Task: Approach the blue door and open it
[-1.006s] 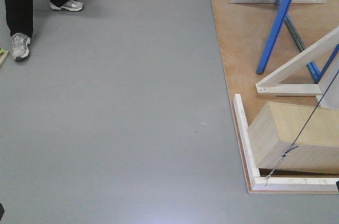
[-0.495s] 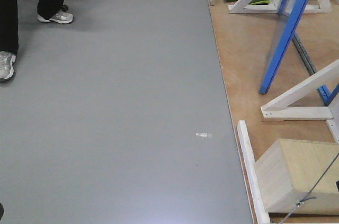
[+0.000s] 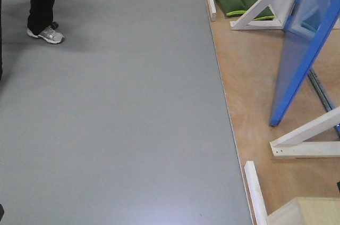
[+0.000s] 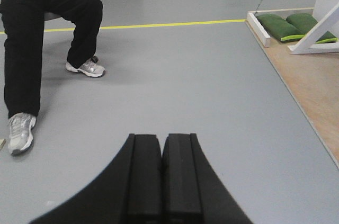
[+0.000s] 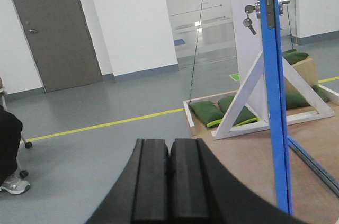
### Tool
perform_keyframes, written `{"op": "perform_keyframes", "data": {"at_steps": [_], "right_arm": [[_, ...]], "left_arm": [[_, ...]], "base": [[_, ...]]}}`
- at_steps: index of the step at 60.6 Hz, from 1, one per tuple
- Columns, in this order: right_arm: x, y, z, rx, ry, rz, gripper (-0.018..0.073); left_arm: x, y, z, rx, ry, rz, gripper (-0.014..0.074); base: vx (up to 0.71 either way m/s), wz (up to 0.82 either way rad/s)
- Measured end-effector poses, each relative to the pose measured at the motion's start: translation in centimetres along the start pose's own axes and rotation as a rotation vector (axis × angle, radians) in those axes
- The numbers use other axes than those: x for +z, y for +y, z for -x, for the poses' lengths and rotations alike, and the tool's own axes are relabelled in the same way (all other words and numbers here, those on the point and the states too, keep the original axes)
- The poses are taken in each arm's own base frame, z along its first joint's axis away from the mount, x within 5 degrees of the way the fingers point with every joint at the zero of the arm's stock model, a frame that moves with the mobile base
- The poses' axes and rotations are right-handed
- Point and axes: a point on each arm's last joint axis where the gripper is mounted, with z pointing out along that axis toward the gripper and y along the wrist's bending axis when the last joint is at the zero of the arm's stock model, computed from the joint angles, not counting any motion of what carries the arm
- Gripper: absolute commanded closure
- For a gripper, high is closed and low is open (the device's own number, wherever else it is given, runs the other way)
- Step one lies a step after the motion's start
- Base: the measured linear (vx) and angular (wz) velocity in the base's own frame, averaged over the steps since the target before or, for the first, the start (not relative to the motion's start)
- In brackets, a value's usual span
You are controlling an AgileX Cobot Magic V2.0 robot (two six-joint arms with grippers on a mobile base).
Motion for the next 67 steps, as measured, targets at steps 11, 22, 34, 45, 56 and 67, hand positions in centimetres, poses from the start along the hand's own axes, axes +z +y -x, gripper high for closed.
{"op": "perform_keyframes", "data": {"at_steps": [11, 22, 34, 45, 56, 67], "right_arm": [[0.0, 0.0, 0.0, 0.0, 0.0, 0.0, 0.0564], [0.0, 0.0, 0.0, 0.0, 0.0, 0.0, 0.0564], [0.0, 0.0, 0.0, 0.0, 0.0, 0.0, 0.0564], [0.0, 0.0, 0.0, 0.0, 0.0, 0.0, 0.0564], [0.0, 0.0, 0.0, 0.0, 0.0, 0.0, 0.0564], [0.0, 0.0, 0.0, 0.0, 0.0, 0.0, 0.0564]], "left_arm": [[0.0, 0.0, 0.0, 0.0, 0.0, 0.0, 0.0526], [0.0, 0.0, 0.0, 0.0, 0.0, 0.0, 0.0526], [0.0, 0.0, 0.0, 0.0, 0.0, 0.0, 0.0526], [0.0, 0.0, 0.0, 0.0, 0.0, 0.0, 0.0526], [0.0, 0.0, 0.0, 0.0, 0.0, 0.0, 0.0526], [0.0, 0.0, 0.01, 0.0, -0.001, 0.0, 0.0526]], "base": [[0.47, -0.04], [0.48, -0.04], [0.47, -0.04], [0.44, -0.05], [0.4, -0.04], [0.37, -0.01]]}}
